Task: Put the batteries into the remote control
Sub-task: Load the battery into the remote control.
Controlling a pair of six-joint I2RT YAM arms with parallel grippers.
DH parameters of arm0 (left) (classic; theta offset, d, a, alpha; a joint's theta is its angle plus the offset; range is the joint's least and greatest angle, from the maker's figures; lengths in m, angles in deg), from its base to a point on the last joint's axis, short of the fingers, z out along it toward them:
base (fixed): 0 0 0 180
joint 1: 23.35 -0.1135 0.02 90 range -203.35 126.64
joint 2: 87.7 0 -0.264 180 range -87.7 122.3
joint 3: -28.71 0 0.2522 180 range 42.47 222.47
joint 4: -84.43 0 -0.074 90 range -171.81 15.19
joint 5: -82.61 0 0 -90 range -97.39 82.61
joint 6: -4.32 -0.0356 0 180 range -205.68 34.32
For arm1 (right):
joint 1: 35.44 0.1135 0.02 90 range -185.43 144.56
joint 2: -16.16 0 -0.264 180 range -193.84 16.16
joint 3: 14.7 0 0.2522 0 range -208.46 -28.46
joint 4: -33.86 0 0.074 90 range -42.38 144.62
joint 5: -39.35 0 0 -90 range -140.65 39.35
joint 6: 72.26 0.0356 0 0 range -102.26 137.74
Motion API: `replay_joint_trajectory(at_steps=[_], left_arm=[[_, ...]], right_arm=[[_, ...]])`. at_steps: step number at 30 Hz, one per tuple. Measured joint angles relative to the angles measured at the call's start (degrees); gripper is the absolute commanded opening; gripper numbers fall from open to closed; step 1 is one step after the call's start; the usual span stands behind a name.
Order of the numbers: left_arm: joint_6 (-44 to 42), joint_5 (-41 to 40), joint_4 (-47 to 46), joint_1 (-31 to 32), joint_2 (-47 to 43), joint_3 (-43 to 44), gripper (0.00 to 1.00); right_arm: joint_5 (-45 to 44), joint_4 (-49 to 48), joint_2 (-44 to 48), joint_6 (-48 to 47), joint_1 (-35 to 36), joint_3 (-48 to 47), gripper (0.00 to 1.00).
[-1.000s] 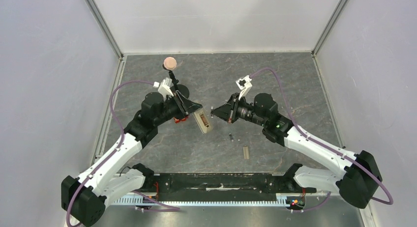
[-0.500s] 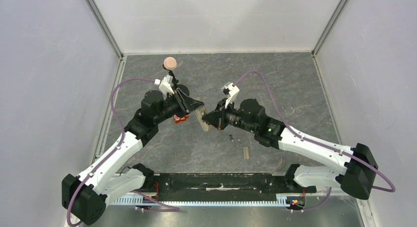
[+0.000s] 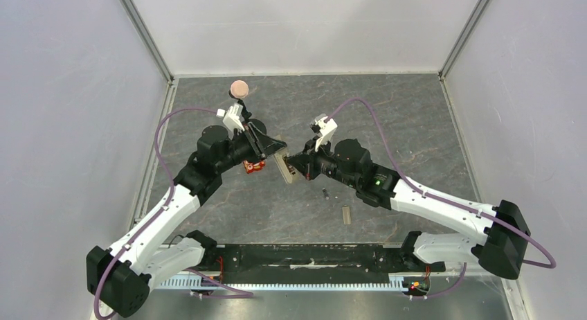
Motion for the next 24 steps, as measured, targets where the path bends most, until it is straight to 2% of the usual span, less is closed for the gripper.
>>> replay_joint_trajectory(at_steps=[9,24], left_arm=[[-0.70,-0.42,1.20,-0.02,0.07,0.09,0.02],[-0.83,-3.04,5.84,-0.04,1.33,0.09,0.02]], right_arm=[[-0.61,0.46,-1.18,-1.95,0.48,-0.39,0.00],[2.62,4.39,-5.55,-6.51,0.61,-2.27,0.08]])
